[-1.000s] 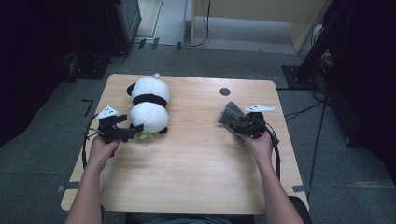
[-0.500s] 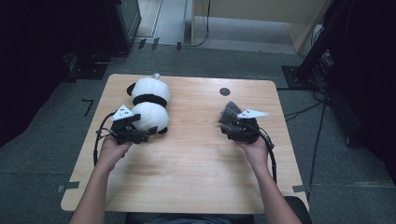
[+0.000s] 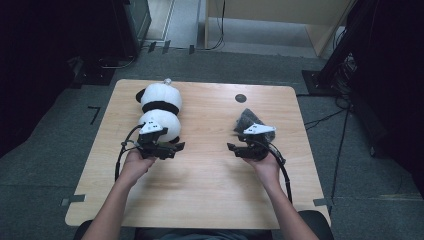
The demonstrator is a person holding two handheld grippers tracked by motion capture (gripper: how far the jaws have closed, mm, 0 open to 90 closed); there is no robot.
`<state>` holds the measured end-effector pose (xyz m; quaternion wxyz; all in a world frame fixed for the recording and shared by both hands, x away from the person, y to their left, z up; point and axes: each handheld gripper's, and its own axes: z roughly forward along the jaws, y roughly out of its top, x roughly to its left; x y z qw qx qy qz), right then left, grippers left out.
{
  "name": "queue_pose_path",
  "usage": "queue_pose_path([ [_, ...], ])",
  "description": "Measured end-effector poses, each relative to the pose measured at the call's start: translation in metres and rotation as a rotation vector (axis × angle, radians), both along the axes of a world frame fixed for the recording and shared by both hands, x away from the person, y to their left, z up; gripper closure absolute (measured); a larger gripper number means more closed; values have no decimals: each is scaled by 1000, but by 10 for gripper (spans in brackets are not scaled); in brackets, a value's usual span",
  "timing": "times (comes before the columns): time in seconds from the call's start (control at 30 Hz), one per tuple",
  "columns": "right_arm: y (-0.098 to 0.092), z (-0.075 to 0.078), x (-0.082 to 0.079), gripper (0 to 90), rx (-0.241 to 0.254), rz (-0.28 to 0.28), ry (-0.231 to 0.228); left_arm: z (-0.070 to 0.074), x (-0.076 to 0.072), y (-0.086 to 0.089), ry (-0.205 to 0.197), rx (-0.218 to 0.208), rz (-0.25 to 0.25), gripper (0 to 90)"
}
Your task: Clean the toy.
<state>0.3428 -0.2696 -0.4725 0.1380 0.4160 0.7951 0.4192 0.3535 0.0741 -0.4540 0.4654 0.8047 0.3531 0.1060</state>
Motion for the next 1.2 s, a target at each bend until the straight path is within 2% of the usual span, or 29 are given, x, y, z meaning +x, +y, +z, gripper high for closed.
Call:
queue_pose_path([
  [0.1, 5, -1, -3, 409, -4, 17, -2, -6, -1, -9, 7, 19, -5, 65],
  [0.47, 21, -11, -10, 413, -2, 43, 9, -23, -4, -34, 46, -5, -35, 66],
  [0.57, 25, -16, -11, 414, -13, 40, -1, -28, -6, -41, 45, 25, -48, 66],
  [0.8, 33, -33, -11, 414, -47, 35, 26, -40, -8, -49, 61, 44, -63, 69],
  [0.87, 36, -37, -11, 414, -58, 30, 31, -46, -8, -54, 73, 85, -72, 69],
  [0.93, 38, -41, -11, 414, -68, 28, 30, -48, -8, -55, 76, 86, -75, 69],
  [1.0, 39, -45, -10, 411, -83, 25, 32, -55, -8, -57, 84, 91, -77, 70],
  [1.1, 39, -46, -11, 412, -86, 20, 13, -61, -8, -60, 88, 131, -86, 70],
  [1.2, 39, -48, -11, 399, -91, 25, -2, -63, -8, -61, 87, 138, -88, 70],
])
